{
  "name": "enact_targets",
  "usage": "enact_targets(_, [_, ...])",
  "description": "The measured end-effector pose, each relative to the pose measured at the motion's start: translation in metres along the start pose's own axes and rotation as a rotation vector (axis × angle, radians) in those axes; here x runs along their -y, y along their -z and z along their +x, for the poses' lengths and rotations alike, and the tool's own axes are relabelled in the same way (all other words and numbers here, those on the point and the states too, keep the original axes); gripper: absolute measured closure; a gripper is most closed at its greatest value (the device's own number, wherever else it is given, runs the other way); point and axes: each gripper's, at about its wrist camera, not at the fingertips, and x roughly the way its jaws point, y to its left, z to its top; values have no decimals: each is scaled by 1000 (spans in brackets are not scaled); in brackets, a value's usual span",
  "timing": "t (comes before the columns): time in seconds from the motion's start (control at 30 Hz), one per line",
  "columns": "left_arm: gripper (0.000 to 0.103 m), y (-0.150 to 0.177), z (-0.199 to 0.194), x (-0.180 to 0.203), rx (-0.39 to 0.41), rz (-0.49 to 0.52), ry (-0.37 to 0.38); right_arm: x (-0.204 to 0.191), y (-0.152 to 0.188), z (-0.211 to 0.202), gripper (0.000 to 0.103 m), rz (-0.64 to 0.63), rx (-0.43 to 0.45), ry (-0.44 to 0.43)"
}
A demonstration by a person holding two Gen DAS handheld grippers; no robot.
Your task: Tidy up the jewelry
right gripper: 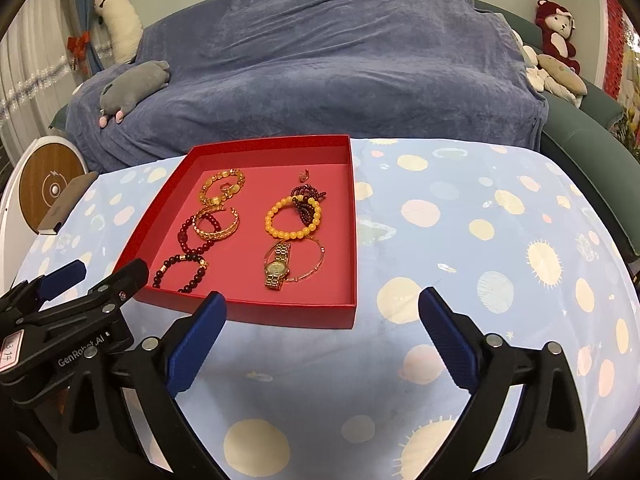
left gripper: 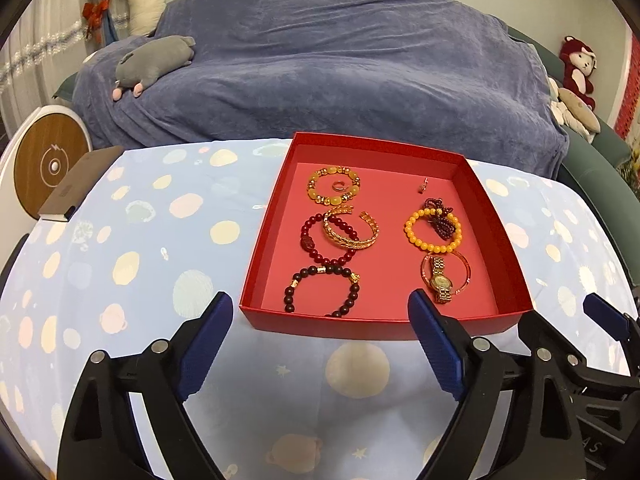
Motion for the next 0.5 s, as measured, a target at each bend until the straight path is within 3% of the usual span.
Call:
enact_targets(0.37, [17, 9, -8, 0, 27, 66, -41, -6, 8, -3, 9, -47, 6, 12])
enact_targets(0.5, [17, 11, -9, -3, 31, 48, -35, -7, 8, -5, 9, -45, 15, 12])
